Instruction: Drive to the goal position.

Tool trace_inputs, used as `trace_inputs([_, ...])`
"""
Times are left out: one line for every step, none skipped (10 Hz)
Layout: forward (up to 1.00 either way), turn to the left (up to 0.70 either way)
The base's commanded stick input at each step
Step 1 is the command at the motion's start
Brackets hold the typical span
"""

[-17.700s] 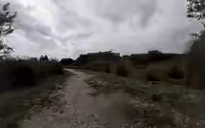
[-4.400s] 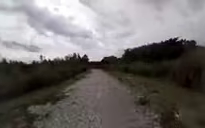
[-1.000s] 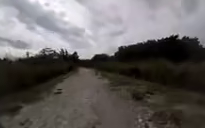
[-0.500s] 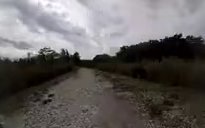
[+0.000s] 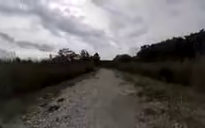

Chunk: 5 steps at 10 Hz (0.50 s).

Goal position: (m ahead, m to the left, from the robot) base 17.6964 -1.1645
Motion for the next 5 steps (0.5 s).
trace_inputs([0.85,0.00])
trace_inputs([0.85,0.00])
trace_inputs([0.85,0.00])
trace_inputs([0.85,0.00])
trace_inputs([0.85,0.00])
